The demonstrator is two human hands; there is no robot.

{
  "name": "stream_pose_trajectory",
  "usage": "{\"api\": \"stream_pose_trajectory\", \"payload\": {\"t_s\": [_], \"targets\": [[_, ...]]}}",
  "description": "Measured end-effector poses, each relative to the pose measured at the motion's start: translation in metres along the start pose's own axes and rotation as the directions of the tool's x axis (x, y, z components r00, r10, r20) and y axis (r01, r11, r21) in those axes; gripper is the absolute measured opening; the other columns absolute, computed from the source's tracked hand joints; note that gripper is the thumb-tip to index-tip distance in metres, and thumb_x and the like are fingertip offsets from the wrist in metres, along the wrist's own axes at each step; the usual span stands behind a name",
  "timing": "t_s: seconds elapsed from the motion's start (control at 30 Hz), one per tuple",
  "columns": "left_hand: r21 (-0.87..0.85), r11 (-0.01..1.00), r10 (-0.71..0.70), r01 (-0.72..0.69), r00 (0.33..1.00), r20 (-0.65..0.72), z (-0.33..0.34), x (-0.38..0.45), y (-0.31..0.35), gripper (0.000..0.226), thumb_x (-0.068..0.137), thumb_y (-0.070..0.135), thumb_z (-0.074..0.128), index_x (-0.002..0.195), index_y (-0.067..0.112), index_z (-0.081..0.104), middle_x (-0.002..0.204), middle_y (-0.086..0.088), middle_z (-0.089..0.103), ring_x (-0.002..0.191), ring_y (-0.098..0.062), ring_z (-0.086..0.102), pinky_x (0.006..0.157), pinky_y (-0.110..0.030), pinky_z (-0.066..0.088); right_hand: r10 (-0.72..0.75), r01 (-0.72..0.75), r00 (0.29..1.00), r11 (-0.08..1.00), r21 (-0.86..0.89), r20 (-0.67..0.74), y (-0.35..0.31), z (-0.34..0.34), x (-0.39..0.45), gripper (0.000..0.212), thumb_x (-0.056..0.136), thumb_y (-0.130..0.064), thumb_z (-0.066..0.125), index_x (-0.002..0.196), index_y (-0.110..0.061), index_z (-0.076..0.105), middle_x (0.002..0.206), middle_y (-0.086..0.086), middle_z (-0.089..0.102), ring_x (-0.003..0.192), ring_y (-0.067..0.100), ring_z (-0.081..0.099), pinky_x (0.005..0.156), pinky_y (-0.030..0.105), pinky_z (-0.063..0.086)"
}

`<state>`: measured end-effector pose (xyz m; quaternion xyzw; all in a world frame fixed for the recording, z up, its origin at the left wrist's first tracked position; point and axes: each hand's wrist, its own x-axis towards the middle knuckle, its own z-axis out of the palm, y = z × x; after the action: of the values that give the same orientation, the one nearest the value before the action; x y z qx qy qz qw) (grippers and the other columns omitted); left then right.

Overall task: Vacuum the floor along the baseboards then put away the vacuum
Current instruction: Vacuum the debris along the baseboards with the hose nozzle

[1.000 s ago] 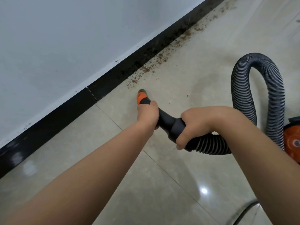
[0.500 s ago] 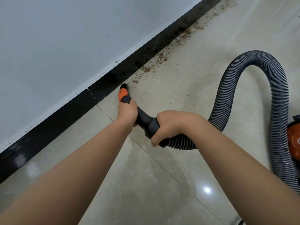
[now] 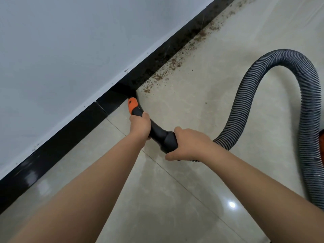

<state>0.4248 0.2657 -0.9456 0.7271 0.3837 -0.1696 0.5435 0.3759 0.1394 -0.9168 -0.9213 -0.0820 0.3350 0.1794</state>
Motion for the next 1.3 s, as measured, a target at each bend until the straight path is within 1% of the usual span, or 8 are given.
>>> {"api": "stream_pose_trajectory", "payload": {"t_s": [0.13, 0.27, 0.43, 0.57, 0.7, 0.93, 1.13, 1.3], "targets": [[-0.033, 0.999, -0.001, 0.001, 1.0, -0.002, 0.001, -0.002, 0.0, 0.047, 0.1, 0.03, 0.032, 0.141, 0.009, 0.022, 0.132, -0.015, 0.044, 0.114, -0.032, 0.049, 0.077, -0.039, 0.046, 0.01, -0.011, 1.0, 1.0, -0.024, -0.027, 0.001, -0.004, -0.007, 0.046, 0.075, -0.049, 0.064, 0.094, -0.019, 0.036, 0.074, -0.009, 0.043, 0.066, 0.012, 0.046, 0.049, 0.024, 0.031], [-0.075, 0.996, -0.036, 0.041, 0.997, 0.062, 0.005, -0.004, 0.006, 0.045, 0.1, 0.031, 0.033, 0.14, 0.011, 0.022, 0.128, -0.013, 0.044, 0.11, -0.03, 0.048, 0.076, -0.038, 0.045, 0.006, -0.005, 0.997, 1.0, -0.01, 0.076, -0.001, -0.024, -0.012, 0.031, 0.074, -0.039, 0.068, 0.081, -0.017, 0.049, 0.07, -0.005, 0.06, 0.054, 0.01, 0.055, 0.047, 0.022, 0.04], [-0.061, 0.997, -0.031, 0.04, 0.989, 0.148, 0.011, -0.012, 0.015, 0.041, 0.099, 0.031, 0.034, 0.135, 0.011, 0.03, 0.112, -0.01, 0.044, 0.098, -0.026, 0.047, 0.073, -0.035, 0.044, 0.039, -0.047, 0.979, 0.998, 0.036, 0.198, -0.001, -0.044, -0.019, 0.022, 0.071, -0.038, 0.07, 0.067, -0.016, 0.065, 0.072, 0.002, 0.07, 0.066, 0.019, 0.068, 0.062, 0.027, 0.055], [-0.076, 0.995, -0.055, 0.071, 0.978, 0.2, 0.019, -0.022, 0.016, 0.039, 0.098, 0.031, 0.036, 0.131, 0.01, 0.034, 0.113, -0.011, 0.046, 0.094, -0.025, 0.049, 0.06, -0.03, 0.044, 0.066, -0.065, 0.972, 0.998, -0.009, 0.227, 0.005, -0.057, -0.029, 0.028, 0.067, -0.044, 0.072, 0.073, -0.017, 0.067, 0.075, 0.0, 0.071, 0.072, 0.017, 0.069, 0.068, 0.028, 0.055], [-0.112, 0.988, -0.081, 0.107, 0.973, 0.216, 0.025, -0.029, 0.019, 0.036, 0.098, 0.029, 0.037, 0.129, 0.011, 0.035, 0.111, -0.01, 0.045, 0.092, -0.024, 0.047, 0.061, -0.029, 0.042, 0.088, -0.082, 0.965, 0.996, -0.035, 0.247, 0.008, -0.066, -0.035, 0.032, 0.066, -0.046, 0.073, 0.079, -0.018, 0.067, 0.077, 0.0, 0.07, 0.073, 0.017, 0.069, 0.07, 0.029, 0.055], [-0.16, 0.983, -0.08, 0.084, 0.996, 0.036, 0.014, -0.018, 0.01, 0.044, 0.098, 0.031, 0.036, 0.137, 0.011, 0.031, 0.108, -0.01, 0.046, 0.091, -0.026, 0.047, 0.076, -0.036, 0.044, 0.03, -0.035, 0.974, 0.999, 0.016, 0.223, -0.002, -0.05, -0.023, 0.023, 0.071, -0.038, 0.071, 0.075, -0.016, 0.063, 0.074, 0.0, 0.067, 0.066, 0.019, 0.066, 0.061, 0.027, 0.054], [-0.157, 0.985, -0.078, 0.069, 0.996, -0.051, -0.001, -0.006, 0.006, 0.046, 0.099, 0.031, 0.034, 0.139, 0.011, 0.027, 0.122, -0.015, 0.048, 0.1, -0.029, 0.05, 0.08, -0.04, 0.047, -0.058, 0.056, 0.991, 0.998, 0.017, 0.118, -0.01, -0.029, -0.011, 0.034, 0.073, -0.036, 0.07, 0.077, -0.023, 0.039, 0.079, -0.003, 0.062, 0.066, 0.015, 0.061, 0.054, 0.024, 0.046], [-0.326, 0.939, -0.132, 0.113, 0.991, -0.034, -0.007, -0.021, -0.007, 0.045, 0.096, 0.028, 0.041, 0.136, 0.012, 0.03, 0.113, -0.011, 0.048, 0.095, -0.025, 0.049, 0.079, -0.038, 0.047, -0.122, 0.114, 0.974, 0.992, 0.05, 0.189, -0.006, -0.039, -0.019, 0.027, 0.07, -0.034, 0.073, 0.081, -0.025, 0.049, 0.077, -0.005, 0.063, 0.066, 0.012, 0.062, 0.057, 0.026, 0.051]]}}
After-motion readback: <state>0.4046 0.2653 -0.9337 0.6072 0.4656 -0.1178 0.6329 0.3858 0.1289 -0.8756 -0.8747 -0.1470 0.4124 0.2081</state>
